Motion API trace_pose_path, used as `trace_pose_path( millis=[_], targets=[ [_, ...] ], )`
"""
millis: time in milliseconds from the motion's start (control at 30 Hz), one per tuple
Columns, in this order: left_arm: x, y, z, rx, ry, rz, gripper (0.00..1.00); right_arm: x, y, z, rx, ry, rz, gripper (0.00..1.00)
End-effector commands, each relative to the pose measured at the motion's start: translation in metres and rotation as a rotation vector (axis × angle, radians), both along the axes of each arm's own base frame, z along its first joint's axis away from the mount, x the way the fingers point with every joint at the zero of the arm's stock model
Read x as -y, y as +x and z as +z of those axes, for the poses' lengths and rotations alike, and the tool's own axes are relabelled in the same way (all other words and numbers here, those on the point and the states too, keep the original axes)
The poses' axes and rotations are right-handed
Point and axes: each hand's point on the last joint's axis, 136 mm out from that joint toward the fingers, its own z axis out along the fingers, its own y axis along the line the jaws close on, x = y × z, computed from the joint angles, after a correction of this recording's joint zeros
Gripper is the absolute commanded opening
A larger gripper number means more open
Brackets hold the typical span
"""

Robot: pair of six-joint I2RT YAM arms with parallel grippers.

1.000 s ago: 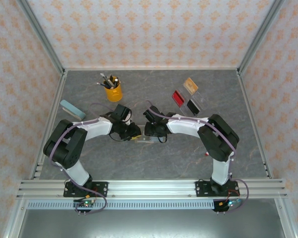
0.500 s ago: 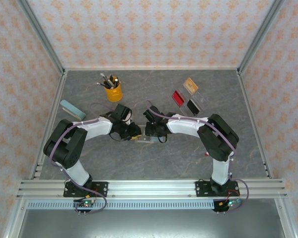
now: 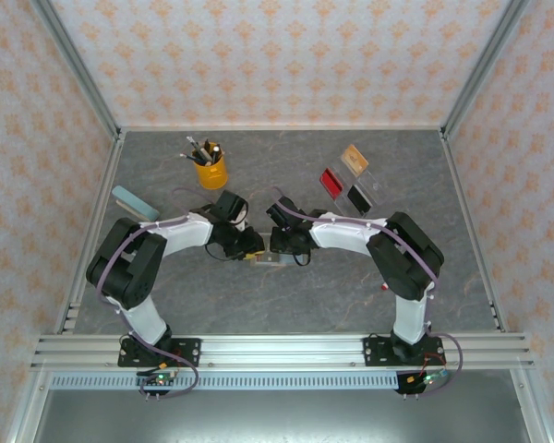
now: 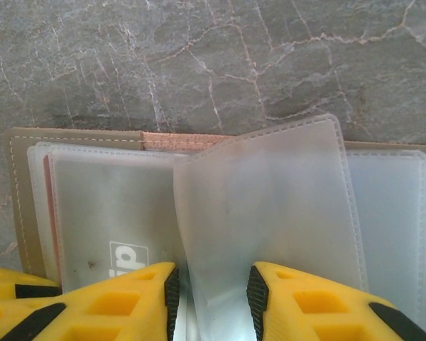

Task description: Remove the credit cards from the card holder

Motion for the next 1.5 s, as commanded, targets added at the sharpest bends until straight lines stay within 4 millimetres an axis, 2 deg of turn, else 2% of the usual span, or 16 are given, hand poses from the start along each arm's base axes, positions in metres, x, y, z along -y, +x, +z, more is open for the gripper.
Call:
trace_pose_path(
  millis=[0, 333, 467, 967, 1167, 1467],
  targets=[
    [0.005, -0.012, -0.016, -0.046, 0.014, -0.051, 0.26, 0.03, -0.034, -0.058, -0.174, -0.099, -0.028, 0.36],
    [0.017, -0.006, -0.001, 0.001, -0.052, -0.093, 0.25, 0.021, -0.036, -0.059, -0.208, -0.009, -0.043, 0.36],
    [0.018, -0.004, 0.006, 0.025, -0.066, -0.095, 0.25, 0.019, -0.034, -0.051, -0.198, 0.018, -0.055, 0.37],
    [0.033, -0.001, 0.03, 0.09, -0.194, -0.092, 0.23, 0.021, -0.015, 0.028, -0.038, 0.114, -0.113, 0.47],
    [0.039, 0.001, 0.042, 0.113, -0.239, -0.092, 0.24, 0.041, -0.009, 0.056, 0.062, 0.099, -0.182, 0.52],
    [0.072, -0.001, 0.061, 0.151, -0.29, -0.142, 0.36, 0.08, -0.005, 0.086, 0.206, 0.042, -0.294, 0.56]
  ],
)
